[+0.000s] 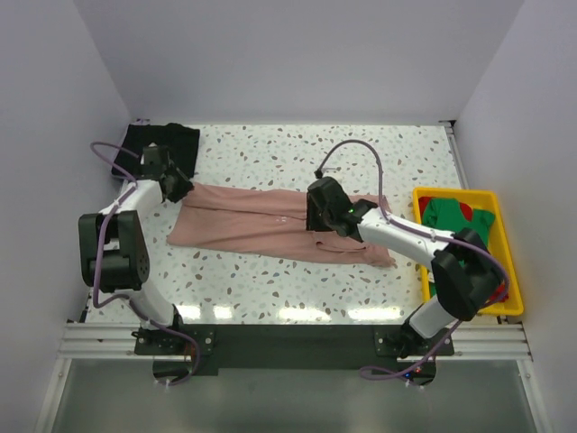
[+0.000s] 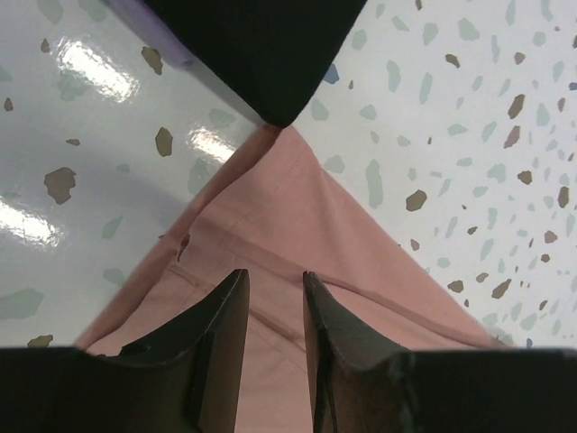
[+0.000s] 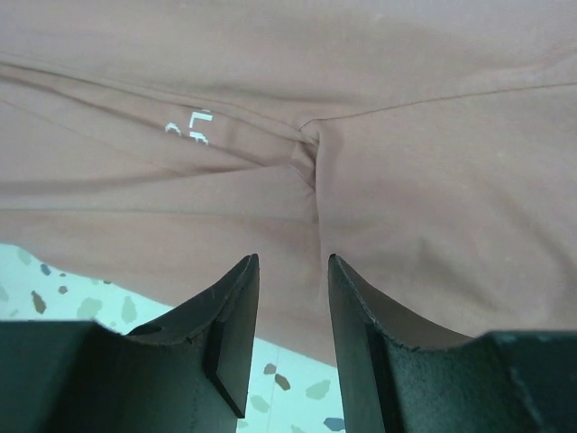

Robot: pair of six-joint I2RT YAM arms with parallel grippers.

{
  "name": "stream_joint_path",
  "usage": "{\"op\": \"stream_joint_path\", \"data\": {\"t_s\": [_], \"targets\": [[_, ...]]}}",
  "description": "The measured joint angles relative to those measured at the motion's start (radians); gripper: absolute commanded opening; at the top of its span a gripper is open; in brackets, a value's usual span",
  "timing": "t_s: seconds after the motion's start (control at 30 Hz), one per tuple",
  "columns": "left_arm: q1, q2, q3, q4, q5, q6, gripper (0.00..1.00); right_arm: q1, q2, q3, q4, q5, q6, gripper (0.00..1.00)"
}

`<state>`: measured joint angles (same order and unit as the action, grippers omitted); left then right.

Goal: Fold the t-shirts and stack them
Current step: Fold the tshirt

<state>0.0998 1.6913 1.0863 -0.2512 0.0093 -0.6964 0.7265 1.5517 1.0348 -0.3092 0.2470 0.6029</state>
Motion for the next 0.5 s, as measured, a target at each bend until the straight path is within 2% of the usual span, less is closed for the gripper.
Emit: {"op": "stream_joint_path", "data": {"t_s": [0.33,0.5], "targets": [[-0.036,0.05,0.0,-0.004,-0.058,-0.018,0.36,0.016,0.129,0.018,-0.027,0.002,-0.049,0.43],[-0.049,0.066,-0.002,-0.005,-0.09,-0.026,0.36,0.031,0.145,0.018,-0.029,0.002,-0.053,0.37]]}}
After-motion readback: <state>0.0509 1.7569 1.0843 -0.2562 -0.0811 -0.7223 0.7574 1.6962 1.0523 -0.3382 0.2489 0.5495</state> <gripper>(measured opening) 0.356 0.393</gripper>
